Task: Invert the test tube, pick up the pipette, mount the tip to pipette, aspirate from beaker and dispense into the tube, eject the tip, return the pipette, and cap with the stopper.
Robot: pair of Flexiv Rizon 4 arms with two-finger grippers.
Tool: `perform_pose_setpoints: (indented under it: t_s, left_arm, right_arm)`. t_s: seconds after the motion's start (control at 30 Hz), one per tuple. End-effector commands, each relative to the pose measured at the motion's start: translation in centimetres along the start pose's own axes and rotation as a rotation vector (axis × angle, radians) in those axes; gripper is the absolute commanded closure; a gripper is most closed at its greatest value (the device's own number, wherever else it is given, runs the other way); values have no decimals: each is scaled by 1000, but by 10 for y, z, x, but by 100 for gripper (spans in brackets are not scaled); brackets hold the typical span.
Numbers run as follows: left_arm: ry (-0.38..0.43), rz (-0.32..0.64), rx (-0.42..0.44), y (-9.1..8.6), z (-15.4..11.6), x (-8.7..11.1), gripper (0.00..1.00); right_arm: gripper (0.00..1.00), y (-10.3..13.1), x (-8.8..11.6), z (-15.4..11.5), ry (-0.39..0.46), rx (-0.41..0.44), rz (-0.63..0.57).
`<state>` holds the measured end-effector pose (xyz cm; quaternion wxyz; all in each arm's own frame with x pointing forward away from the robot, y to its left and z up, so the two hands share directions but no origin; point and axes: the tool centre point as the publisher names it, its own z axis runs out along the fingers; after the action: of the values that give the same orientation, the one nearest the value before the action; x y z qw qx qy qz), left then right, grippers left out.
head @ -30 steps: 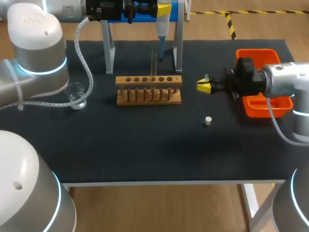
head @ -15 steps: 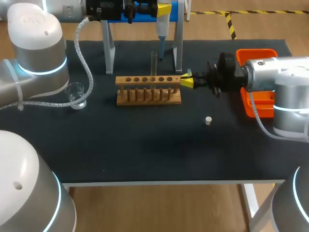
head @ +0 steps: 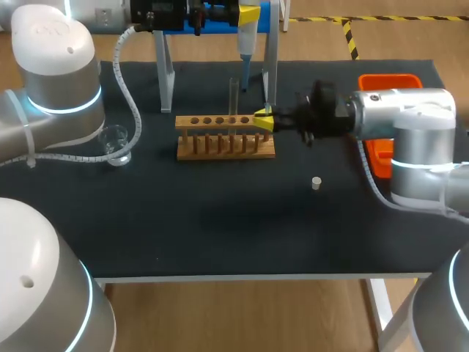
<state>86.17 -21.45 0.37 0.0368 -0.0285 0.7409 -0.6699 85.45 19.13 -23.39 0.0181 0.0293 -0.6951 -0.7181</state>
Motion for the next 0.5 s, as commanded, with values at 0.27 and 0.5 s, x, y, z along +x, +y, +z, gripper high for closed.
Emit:
perform_pose_setpoints:
  t_s: [0.27,0.5]
  left_arm:
    - [1,-1,-1,0,-1,0,100]
    - [1,-1,-1,0,-1,0,100]
  right_arm:
    - [100,4,-9,20,11,-8,-9]
    - [100,5,-9,26,18,-10,-10]
